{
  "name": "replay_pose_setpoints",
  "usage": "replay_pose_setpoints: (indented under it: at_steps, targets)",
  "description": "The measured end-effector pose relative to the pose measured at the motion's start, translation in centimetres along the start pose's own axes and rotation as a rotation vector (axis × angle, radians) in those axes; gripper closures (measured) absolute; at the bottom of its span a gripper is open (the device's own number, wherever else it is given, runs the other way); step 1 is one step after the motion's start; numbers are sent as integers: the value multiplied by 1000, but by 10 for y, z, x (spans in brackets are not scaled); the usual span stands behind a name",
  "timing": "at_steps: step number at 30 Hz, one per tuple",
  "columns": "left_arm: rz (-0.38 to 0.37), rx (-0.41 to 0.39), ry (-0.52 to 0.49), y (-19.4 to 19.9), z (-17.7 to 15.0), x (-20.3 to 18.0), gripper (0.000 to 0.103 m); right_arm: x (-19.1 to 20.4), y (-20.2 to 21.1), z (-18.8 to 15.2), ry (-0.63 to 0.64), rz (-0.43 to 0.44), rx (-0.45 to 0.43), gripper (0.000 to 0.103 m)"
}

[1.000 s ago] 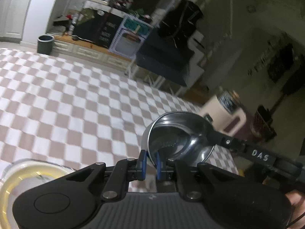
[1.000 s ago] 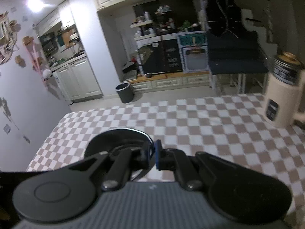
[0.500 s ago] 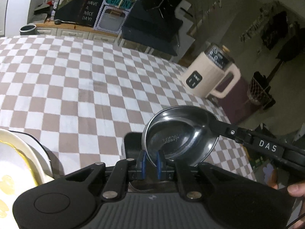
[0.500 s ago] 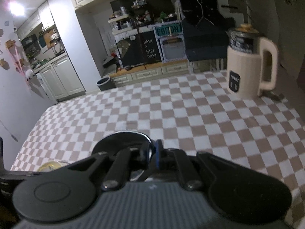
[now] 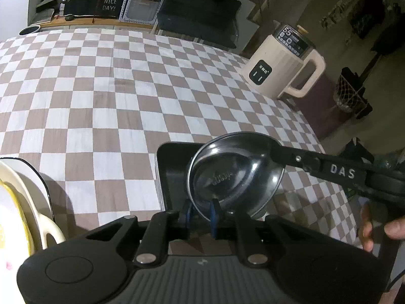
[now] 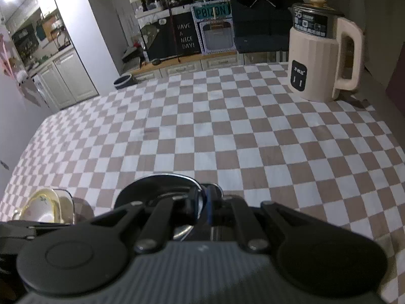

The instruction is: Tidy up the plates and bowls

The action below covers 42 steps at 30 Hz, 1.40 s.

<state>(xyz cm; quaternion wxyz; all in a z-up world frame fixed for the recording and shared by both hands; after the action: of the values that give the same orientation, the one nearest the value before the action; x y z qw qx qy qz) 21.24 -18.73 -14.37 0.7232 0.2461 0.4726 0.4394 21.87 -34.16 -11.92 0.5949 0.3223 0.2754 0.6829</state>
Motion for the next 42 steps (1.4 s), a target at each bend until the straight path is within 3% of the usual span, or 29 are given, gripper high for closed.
replay_pose_setpoints:
  at_steps: [15,42]
  targets:
    - [19,24,-15,-15,-3,2,85,7,-41,-2,36,-45,113,95]
    - [3,27,-35,-15,-6,5,83,19,-73,4,120,-100,191,91]
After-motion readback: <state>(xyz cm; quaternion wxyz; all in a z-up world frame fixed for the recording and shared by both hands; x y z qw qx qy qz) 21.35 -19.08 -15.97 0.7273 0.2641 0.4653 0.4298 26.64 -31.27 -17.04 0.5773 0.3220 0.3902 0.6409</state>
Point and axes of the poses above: each gripper's, at about its wrist camera, not at the fingertips, and y roughly against the way its jaws point, x to its left, z to its top, the point moved 4 cm from there along -y, roughly the way its jaws point, and after that the axes turned 7 degrees about y, right-handed, at the moved point
